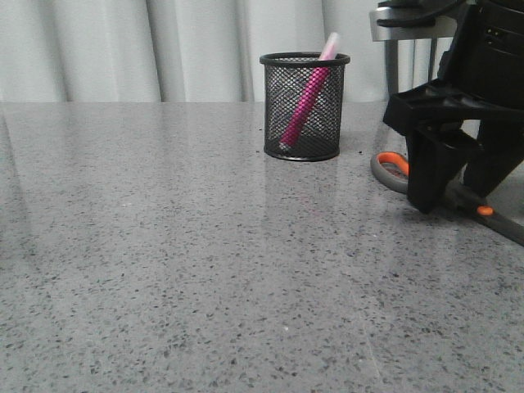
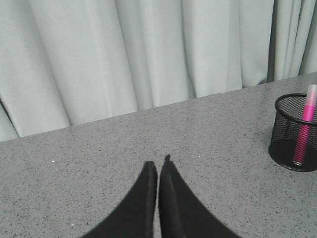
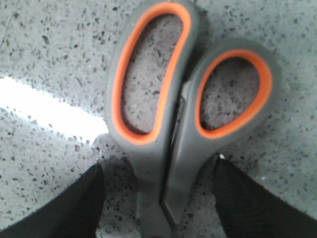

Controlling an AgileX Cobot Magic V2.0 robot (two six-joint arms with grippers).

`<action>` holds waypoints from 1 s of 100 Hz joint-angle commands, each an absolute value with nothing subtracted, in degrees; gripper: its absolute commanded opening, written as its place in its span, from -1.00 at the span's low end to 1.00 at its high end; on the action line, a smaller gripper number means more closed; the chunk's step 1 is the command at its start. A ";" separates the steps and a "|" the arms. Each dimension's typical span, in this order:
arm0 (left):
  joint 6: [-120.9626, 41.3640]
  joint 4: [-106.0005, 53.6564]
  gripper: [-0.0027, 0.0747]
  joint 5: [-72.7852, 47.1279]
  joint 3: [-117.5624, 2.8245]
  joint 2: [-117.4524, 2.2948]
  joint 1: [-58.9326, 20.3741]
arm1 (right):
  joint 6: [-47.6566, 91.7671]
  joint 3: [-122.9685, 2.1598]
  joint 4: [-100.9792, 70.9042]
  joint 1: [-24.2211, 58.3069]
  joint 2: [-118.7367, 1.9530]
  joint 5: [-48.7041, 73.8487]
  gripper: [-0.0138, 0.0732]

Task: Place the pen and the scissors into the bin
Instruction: 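Lift the scissors with the right gripper and carry toward the cup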

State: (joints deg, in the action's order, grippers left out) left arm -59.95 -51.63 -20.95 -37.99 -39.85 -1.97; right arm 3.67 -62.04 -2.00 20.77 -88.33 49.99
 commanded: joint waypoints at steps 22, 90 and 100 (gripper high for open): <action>-59.61 -53.41 -0.98 -17.26 -39.64 -39.98 -2.41 | 4.27 -63.07 -1.45 20.94 -87.76 49.37 -0.38; -59.61 -54.36 -0.98 -17.37 -39.64 -39.98 -2.41 | 4.27 -56.47 -4.79 20.94 -63.94 24.52 -0.86; -59.61 -54.46 -0.98 -17.37 -39.64 -39.98 -2.41 | 4.27 -55.93 -5.78 20.94 -62.46 13.97 -0.86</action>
State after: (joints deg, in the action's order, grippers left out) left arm -59.95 -52.60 -19.89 -37.99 -39.85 -1.97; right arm 3.78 -54.86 -4.68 20.80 -65.02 27.57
